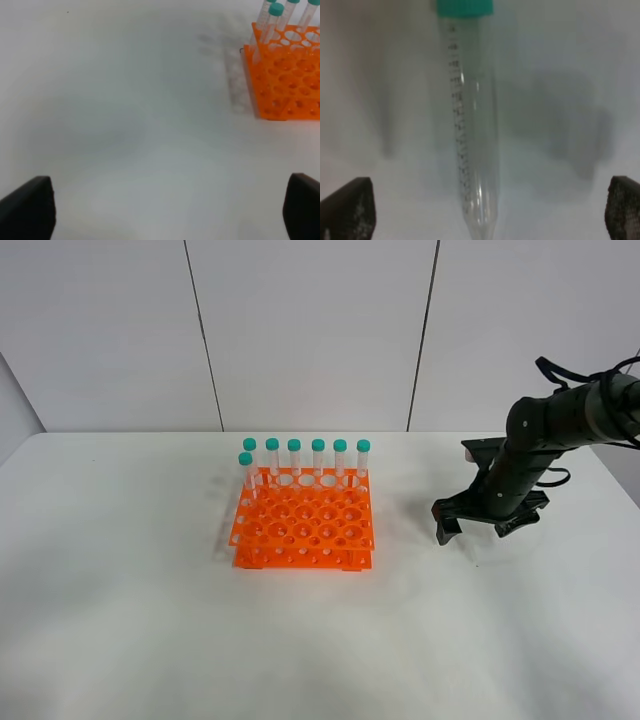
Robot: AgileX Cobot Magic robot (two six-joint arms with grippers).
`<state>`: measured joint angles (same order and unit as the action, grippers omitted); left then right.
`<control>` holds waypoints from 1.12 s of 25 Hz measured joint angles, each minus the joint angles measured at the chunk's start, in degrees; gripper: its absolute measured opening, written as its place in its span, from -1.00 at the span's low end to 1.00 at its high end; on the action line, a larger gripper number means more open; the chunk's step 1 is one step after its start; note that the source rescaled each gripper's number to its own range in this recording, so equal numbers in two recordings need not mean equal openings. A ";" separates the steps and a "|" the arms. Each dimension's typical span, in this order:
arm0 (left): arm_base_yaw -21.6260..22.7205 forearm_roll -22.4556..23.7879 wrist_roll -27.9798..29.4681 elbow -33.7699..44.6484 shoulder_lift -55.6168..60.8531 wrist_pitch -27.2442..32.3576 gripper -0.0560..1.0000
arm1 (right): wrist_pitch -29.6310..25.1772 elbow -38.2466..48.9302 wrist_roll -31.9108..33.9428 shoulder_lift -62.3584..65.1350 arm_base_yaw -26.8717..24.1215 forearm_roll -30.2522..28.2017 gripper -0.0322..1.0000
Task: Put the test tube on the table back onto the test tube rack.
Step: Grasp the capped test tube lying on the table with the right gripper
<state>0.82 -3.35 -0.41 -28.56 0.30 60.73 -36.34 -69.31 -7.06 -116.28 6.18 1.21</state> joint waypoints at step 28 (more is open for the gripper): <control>0.00 0.00 0.00 0.00 0.00 0.00 1.00 | 1.25 0.00 -1.47 -1.63 0.00 0.00 0.77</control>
<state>0.82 -3.35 -0.41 -28.56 0.30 60.73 -35.09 -69.31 -8.53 -117.91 6.18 1.21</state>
